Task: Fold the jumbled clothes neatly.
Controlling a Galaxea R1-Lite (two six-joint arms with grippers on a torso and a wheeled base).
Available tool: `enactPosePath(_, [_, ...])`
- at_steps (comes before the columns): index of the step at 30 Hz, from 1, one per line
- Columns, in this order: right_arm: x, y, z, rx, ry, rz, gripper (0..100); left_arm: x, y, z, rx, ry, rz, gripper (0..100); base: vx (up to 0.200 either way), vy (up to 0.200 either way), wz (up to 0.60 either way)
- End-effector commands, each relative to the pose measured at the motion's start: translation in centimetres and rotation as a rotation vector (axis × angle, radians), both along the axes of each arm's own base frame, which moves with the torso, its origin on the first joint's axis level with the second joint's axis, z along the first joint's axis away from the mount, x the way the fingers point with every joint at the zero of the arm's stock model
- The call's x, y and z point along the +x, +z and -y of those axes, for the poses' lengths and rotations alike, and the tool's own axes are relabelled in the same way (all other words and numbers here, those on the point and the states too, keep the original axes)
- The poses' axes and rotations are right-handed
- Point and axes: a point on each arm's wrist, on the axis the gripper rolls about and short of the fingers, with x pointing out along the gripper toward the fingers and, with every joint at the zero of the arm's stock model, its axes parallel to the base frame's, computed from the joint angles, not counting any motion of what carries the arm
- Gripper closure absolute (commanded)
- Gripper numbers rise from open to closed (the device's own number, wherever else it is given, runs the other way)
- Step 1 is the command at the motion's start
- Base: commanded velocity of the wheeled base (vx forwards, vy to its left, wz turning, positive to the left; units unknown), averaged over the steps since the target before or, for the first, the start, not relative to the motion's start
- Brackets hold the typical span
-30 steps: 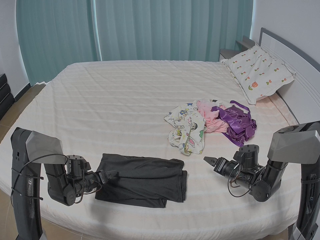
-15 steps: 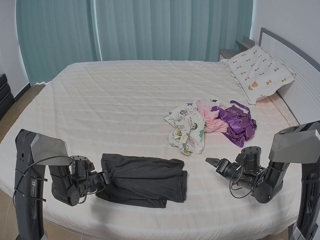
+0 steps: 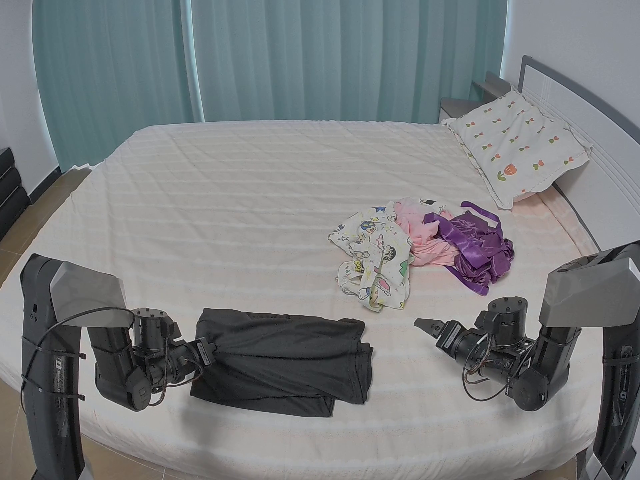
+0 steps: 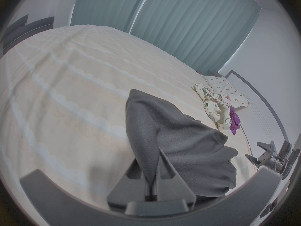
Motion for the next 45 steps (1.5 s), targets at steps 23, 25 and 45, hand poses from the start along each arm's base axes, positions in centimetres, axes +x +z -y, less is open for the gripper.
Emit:
enactPosePath(23, [0.0,-0.2,0.5,-0.003,-0.014,-0.011,0,-0.2,1.3,-2.6,-0.001,0.078,0.021,100,0.0,0.2,0.0])
enactPosePath(25, [0.0,-0.2,0.5,-0.003,-0.016,-0.009,0,-0.2,1.3,-2.9,-0.001,0.087,0.021,100,0.0,0.2,0.0])
enactPosePath(45, [0.1,-0.3,0.8,-0.004,-0.024,-0.014,0,-0.8,1.4,-3.6,-0.004,0.108,0.006,100,0.0,0.17,0.0])
